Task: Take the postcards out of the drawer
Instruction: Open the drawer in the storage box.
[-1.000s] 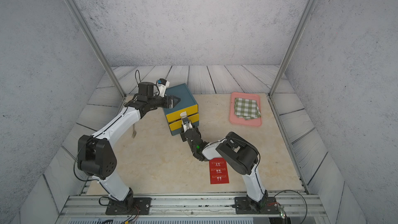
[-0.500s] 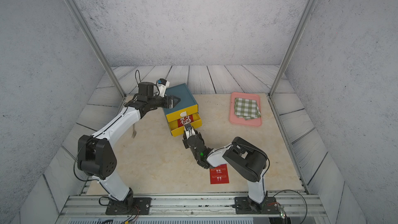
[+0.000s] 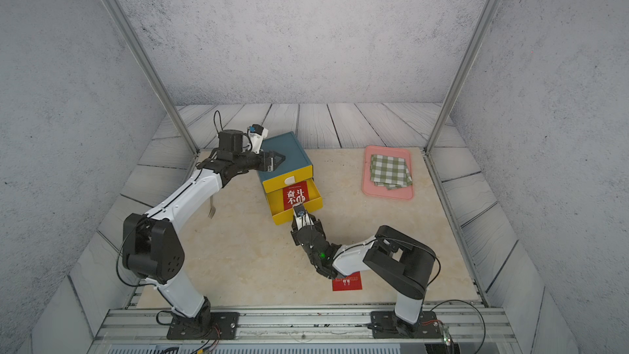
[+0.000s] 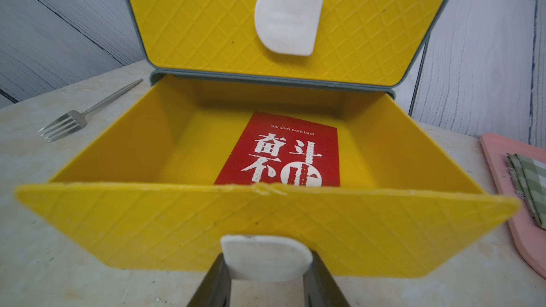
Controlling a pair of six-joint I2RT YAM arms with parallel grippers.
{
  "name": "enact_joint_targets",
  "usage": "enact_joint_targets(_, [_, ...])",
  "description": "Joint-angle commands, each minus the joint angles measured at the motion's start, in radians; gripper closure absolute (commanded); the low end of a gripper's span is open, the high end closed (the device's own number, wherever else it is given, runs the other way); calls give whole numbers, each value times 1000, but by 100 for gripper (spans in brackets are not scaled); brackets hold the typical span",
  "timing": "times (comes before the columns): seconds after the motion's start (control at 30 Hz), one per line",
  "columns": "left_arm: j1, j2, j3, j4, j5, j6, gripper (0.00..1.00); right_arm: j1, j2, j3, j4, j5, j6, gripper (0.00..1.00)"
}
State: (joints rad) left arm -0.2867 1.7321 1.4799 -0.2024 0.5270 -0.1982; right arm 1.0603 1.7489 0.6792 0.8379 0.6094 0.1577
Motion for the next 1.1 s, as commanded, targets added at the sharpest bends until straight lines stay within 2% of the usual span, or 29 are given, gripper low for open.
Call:
enact_joint_targets(0.0, [-8,27,-51,-129,4,-14,25,19,-59,-25,-12,41,12,70])
enact_joint_targets(0.33, [-5,22,-53,-138,-1,-9,24,48,-130,-68,-70,66,50,70])
enact_joint_targets(1.07, [-2,12,-55,-154,-7,2,24,94,-189,-136,-138,119,110,70])
